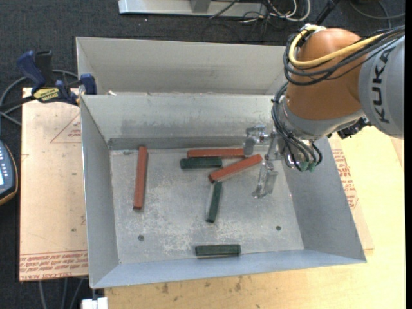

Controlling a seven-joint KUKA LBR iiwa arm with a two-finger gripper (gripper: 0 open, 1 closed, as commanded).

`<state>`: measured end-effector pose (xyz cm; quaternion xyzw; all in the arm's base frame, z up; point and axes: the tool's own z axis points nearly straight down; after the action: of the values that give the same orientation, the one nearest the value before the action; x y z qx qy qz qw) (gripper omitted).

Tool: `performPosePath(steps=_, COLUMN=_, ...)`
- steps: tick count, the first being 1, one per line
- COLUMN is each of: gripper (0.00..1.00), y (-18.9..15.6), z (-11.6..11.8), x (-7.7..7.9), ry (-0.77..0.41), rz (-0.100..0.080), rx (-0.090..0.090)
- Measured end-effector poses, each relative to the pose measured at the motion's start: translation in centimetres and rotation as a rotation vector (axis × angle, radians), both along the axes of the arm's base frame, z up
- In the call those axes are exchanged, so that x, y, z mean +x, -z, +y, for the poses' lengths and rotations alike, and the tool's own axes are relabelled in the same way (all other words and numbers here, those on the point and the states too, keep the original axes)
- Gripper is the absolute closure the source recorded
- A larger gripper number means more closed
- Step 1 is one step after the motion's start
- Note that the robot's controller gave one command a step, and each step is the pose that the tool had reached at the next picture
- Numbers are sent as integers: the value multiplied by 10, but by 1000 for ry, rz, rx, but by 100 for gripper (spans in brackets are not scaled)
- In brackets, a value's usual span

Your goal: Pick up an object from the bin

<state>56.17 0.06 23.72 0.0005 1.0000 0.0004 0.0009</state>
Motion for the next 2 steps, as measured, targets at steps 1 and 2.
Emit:
performPosePath(steps=1, gripper=0, y=74, z=29, x=79, ry=-53, rz=-1, rx=1)
performPosePath(steps=2, gripper=0, y=153, z=11, x=91, ry=157, rz=4, rx=0)
